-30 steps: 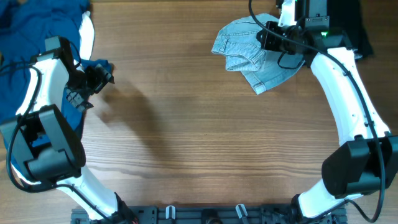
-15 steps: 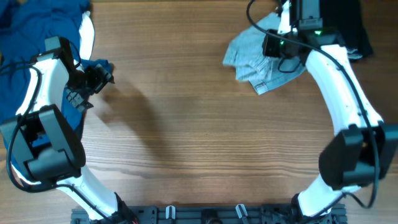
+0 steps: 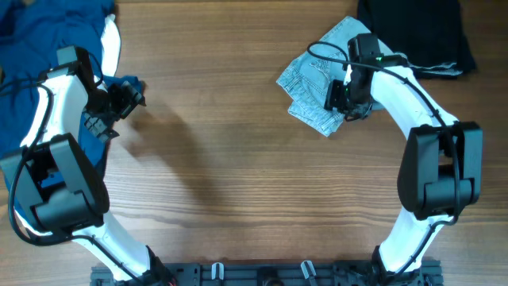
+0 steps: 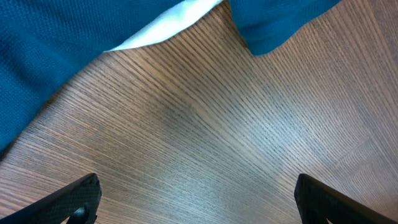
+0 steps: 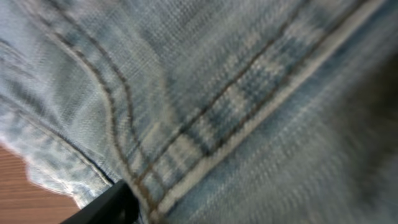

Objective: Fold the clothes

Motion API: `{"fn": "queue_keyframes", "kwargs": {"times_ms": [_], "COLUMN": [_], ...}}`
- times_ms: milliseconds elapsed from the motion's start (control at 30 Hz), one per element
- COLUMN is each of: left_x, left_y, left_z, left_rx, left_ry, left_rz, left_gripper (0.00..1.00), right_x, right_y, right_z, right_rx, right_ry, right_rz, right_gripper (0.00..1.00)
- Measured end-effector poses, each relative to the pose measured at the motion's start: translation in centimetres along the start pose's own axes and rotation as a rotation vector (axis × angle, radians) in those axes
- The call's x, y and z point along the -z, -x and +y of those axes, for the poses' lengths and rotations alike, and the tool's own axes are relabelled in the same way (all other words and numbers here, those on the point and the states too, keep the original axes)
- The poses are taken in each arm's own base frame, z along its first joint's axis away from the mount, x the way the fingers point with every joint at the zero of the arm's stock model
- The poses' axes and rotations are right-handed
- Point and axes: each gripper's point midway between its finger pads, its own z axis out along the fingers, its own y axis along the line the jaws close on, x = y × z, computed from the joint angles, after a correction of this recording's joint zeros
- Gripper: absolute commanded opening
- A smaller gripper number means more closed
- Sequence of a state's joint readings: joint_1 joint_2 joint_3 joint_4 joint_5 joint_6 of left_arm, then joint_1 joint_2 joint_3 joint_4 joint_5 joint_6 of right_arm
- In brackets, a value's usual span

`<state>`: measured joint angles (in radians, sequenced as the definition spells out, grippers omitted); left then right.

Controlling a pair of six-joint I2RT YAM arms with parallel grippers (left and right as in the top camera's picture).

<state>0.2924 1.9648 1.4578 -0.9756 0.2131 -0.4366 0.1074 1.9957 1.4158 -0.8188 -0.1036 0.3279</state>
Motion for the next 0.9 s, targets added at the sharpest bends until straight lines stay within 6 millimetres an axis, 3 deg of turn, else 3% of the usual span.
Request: {"fn": "queue_keyframes", "kwargs": {"times_ms": [167,400,433,467,500,533,900], "left_x": [0.0,0.0,0.0,0.0,0.0,0.0,0.0], "left_y": [0.0,0.1,0.1,0.1,0.1,0.1,0.1], "left_z": [0.0,0.0,0.0,0.0,0.0,0.0,0.0], "left_rx": [0.000,-0.001,-0.001,-0.001,-0.001,-0.001,-0.001], "left_ry": [-0.001,-0.001,-0.002,-0.002,-0.001,-0.001,-0.001], "left_rz": [-0.002,-0.003,-0.003,-0.003,-0.003,-0.003,-0.003], "left_gripper": [1.00,1.00,1.00,1.00,1.00,1.00,1.00], "right_x": [-1.6,-2.7,-2.7,-2.8,-2.9,-3.0,-2.9], "right_y": [-0.2,1.0,1.3,1.7,1.9,2.1,2.7], "right_z": [-0.2,0.1,0.2,0.3,0.4,0.5,1.6], "right_rx": [-0.020,-0.043,-0.050,-0.057,-0.067,-0.073,-0.081], "right_ry": [0.010,0.039,0.044,0.051,0.054,0.061,0.132], "right_rz": [-0.028,-0.105,-0.116,-0.132,-0.139,-0.142,-0.132], "right_gripper": [0.73,0.73,0.69,0.54,0.17,0.04,0.04]}}
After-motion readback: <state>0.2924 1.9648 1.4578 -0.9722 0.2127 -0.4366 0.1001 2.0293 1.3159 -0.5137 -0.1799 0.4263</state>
